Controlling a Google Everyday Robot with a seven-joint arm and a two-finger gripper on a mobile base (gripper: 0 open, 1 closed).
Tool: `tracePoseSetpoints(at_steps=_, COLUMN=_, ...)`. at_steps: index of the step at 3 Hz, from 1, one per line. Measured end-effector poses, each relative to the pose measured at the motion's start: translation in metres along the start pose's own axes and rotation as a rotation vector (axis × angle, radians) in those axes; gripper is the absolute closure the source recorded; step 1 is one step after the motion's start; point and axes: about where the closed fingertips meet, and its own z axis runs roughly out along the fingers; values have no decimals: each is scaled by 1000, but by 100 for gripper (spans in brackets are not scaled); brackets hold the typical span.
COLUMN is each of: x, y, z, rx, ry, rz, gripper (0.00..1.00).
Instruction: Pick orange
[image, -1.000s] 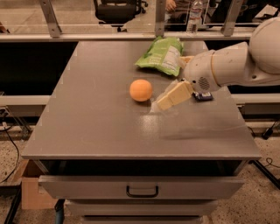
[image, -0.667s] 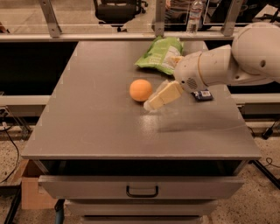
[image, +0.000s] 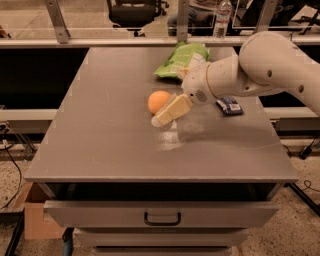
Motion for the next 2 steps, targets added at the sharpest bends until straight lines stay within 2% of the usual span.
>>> tracePoseSetpoints(at_steps=1, x=4, y=10, z=9, rx=-42, ry=17, rz=15, gripper=15)
tracePoseSetpoints(at_steps=2, x=8, y=21, z=12, rx=-77, ry=36, rz=20, gripper=39)
